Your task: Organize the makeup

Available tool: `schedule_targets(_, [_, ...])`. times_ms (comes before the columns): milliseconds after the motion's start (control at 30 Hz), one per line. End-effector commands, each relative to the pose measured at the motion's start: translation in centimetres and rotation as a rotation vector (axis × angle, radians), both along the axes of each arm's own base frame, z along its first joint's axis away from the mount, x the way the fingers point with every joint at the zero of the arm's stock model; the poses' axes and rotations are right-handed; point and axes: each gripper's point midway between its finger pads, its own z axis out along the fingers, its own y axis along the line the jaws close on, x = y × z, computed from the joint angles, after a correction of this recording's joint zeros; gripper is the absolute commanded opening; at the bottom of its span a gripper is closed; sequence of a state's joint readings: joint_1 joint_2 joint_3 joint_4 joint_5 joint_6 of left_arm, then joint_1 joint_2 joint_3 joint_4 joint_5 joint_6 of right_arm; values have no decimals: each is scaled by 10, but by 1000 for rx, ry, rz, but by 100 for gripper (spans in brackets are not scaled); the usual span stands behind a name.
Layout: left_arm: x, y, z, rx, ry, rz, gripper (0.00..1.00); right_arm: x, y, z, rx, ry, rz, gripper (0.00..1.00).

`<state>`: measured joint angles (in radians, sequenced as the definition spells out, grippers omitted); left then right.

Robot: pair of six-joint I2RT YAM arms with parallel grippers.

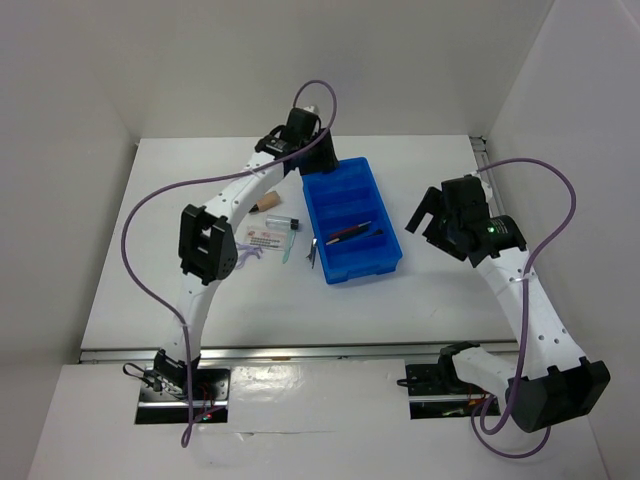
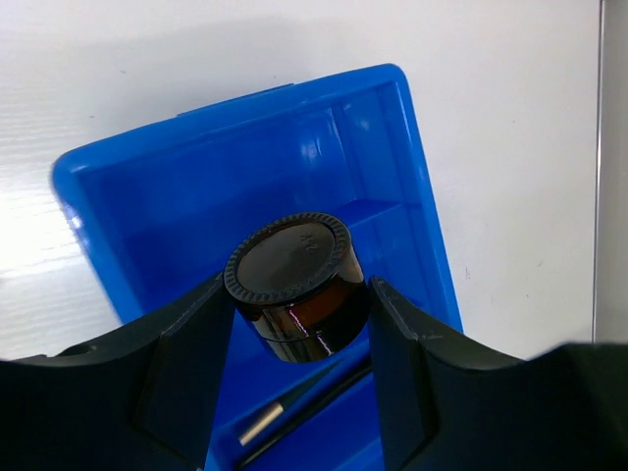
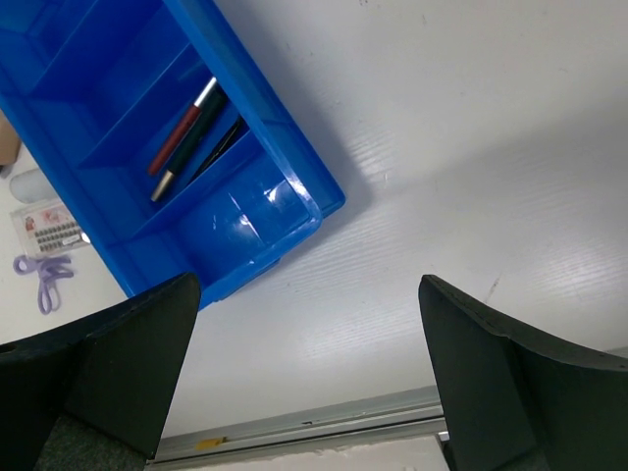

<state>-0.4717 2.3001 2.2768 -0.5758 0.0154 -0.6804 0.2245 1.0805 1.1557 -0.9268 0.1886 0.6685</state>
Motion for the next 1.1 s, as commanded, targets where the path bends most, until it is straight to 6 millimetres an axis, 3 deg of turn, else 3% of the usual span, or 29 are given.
schedule_targets(0, [19,-18,11,-71,-82,-37,40,-5,-6,15,-4,-22,-25,100])
schedule_targets(100, [26,-26,4,-94,-112,-66,40,-3,-7,12,-13,-15,-31,100])
schedule_targets(167, [28,-27,-16,-74,-87,-70,45,-2,-7,10,-15,-4,-31,100])
schedule_targets(200, [30,-28,-6,-77,-112,-76,47,-2,-7,10,-15,-4,-31,100])
schedule_targets(233, [31,-27,-14,-65,-98,-68,51,-1,-7,7,-18,6,-31,100])
schedule_targets(267, [31,-27,-14,-65,-98,-68,61,0,-6,5,-20,15,-31,100])
schedule_targets(433, [33,-27,-10,-57,-116,-79,89,4,-4,4,-17,8,-18,100])
schedule_targets(533, [33,-27,-10,-57,-116,-79,90,4,-4,4,-17,8,-18,100])
schedule_targets(667, [27,-24,10,-67,-138,-79,90,4,-4,4,-17,8,-18,100])
schedule_targets(700, [25,-20,30,-62,-173,-75,87,4,-4,4,-17,8,-18,100])
schedule_targets(767, [20,-7,36,-25,-187,-40,82,3,-4,7,-15,-1,-18,100])
schedule_targets(800, [14,1,58,-15,-225,-30,76,3,-4,7,-15,-1,-18,100])
schedule_targets(833, [13,10,62,20,-242,-13,74,3,-2,7,-1,1,-18,100])
schedule_targets(867, [6,17,52,54,-218,-12,72,1,-3,6,-1,1,-18,100])
schedule_targets(933, [0,41,61,95,-221,25,71,2,0,7,9,-6,-11,100])
schedule_targets(967, [-3,62,43,150,-177,53,71,2,0,7,9,-6,-11,100])
schedule_targets(1067, [-7,97,14,215,-106,106,71,1,3,3,26,-3,4,100])
